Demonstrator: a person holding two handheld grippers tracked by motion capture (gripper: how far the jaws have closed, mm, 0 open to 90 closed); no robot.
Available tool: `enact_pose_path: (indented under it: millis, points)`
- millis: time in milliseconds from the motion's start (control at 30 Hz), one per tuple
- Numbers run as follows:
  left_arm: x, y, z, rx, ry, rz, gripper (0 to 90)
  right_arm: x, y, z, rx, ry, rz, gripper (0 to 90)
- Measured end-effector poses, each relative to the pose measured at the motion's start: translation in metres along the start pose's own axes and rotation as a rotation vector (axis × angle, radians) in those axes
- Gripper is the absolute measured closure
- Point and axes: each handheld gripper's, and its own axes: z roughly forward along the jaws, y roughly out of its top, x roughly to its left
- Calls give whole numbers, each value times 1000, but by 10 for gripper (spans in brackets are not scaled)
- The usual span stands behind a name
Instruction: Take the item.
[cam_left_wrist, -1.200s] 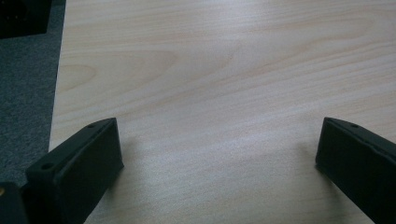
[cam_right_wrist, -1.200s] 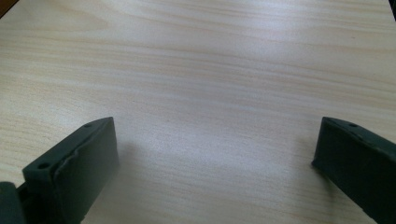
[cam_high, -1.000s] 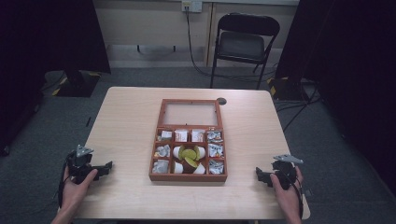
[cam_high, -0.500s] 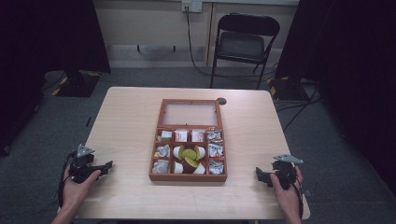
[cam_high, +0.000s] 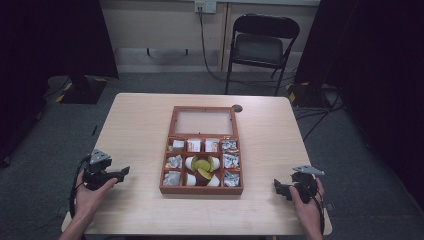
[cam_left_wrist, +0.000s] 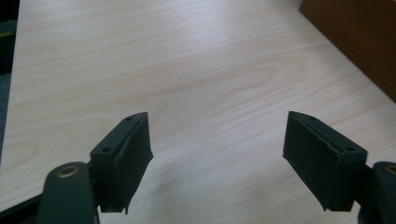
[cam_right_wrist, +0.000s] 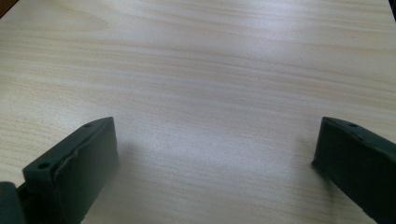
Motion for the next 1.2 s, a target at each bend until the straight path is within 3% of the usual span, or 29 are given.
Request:
enact_pose_path:
  millis: [100, 200, 500, 633, 700, 800, 900, 1100, 1133, 1200]
  points:
    - [-4, 1, -1, -24, -2, -1, 261, 0, 0, 0, 0, 0, 0, 0]
    - [-14, 5, -5, -48, -38, 4, 264, 0, 0, 0, 0, 0, 0, 0]
    - [-31, 20, -9, -58, -106, 16, 293, 0, 0, 0, 0, 0, 0, 0]
    - [-43, 29, -9, -71, -130, 39, 298, 0, 0, 0, 0, 0, 0, 0]
    - [-48, 35, -7, -75, -186, 42, 323, 0, 0, 0, 0, 0, 0, 0]
    - [-53, 38, -6, -73, -184, 73, 329, 0, 0, 0, 0, 0, 0, 0]
    - [-58, 42, -4, -72, -222, 93, 329, 0, 0, 0, 1, 0, 1, 0]
    - [-72, 53, -1, -83, -260, 129, 335, 0, 0, 0, 0, 0, 0, 0]
    - [-78, 56, 1, -85, -270, 159, 338, 0, 0, 0, 1, 0, 1, 0]
    - [-82, 57, 5, -78, -296, 154, 342, 0, 0, 0, 0, 0, 0, 0]
